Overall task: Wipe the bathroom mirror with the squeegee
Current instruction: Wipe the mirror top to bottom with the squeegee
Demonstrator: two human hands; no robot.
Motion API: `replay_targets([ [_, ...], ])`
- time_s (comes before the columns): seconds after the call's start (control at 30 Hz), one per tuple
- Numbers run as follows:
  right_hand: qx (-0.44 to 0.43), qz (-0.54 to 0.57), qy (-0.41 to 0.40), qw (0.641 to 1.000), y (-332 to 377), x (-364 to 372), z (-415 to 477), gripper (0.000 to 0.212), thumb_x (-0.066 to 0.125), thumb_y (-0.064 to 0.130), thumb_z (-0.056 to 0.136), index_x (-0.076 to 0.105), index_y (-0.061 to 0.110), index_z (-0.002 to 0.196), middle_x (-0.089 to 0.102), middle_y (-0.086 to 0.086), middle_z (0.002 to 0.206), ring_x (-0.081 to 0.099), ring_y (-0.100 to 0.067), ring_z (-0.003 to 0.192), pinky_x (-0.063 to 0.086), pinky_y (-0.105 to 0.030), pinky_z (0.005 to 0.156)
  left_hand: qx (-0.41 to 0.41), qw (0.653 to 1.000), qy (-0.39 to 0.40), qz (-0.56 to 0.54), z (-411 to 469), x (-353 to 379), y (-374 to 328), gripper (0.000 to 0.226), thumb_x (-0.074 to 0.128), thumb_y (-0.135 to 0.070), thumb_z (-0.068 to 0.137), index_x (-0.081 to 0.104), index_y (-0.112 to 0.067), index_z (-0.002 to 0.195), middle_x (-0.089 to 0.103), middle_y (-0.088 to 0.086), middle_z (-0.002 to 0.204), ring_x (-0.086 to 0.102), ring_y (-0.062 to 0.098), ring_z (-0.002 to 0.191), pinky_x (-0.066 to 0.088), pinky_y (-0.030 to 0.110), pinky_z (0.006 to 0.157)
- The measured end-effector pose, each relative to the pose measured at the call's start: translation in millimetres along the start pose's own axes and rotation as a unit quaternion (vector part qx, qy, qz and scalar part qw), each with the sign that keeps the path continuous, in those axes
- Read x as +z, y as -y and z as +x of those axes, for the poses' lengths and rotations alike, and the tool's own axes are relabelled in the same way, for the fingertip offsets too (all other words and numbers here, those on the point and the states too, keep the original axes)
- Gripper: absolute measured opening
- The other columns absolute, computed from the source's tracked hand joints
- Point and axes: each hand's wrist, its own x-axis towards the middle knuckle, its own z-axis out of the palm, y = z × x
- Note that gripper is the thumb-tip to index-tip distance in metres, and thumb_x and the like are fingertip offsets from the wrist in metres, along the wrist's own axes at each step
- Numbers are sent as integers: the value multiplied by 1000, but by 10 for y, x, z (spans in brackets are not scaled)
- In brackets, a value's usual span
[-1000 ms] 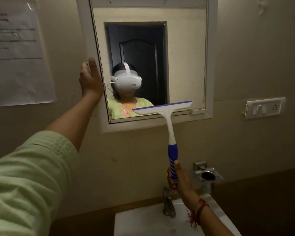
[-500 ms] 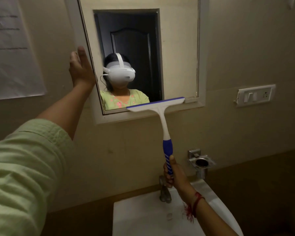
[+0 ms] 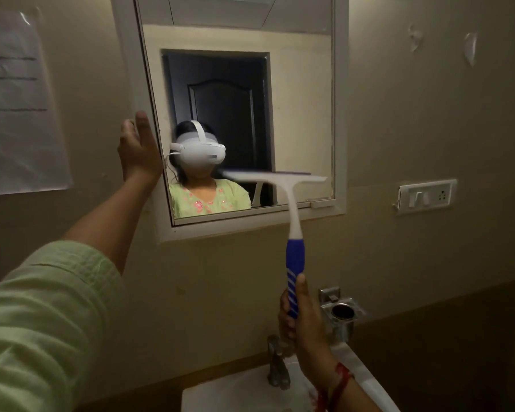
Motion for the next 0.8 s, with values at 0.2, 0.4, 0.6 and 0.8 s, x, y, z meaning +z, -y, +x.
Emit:
replay_targets([
  [0.2,-56,-10,67,996,923,224,283,53,33,68,77,48,22,54,40,9,41,34,-8,34,29,-17,36,-2,1000,3,-16,-17,-9,-56,29,26,-44,96,32,-35,69,56,-8,84,53,26,97,35,31,81],
  [0.4,-125,18,94,987,1939,462,633,59,31,62,88,51,23,50,41,8,39,34,-5,31,29,-14,34,26,999,2,-36,41,18,21,44,26,-42,96,49,-4,95,57,26,98,54,34,91,26,28,65],
  [0.6,-170,10,87,981,2740,666,951,61,32,58,92,50,17,51,45,7,38,36,-5,30,32,-12,34,55,998,3,-39,23,10,63,45,25,-41,97,49,-3,96,56,29,99,53,39,93,30,35,72],
  [0.8,-165,25,66,984,3022,646,1214,57,31,59,92,44,16,57,41,6,39,31,-6,33,28,-13,37,67,997,0,-34,22,-6,87,45,25,-42,96,48,-3,95,56,29,94,54,41,90,28,34,70],
])
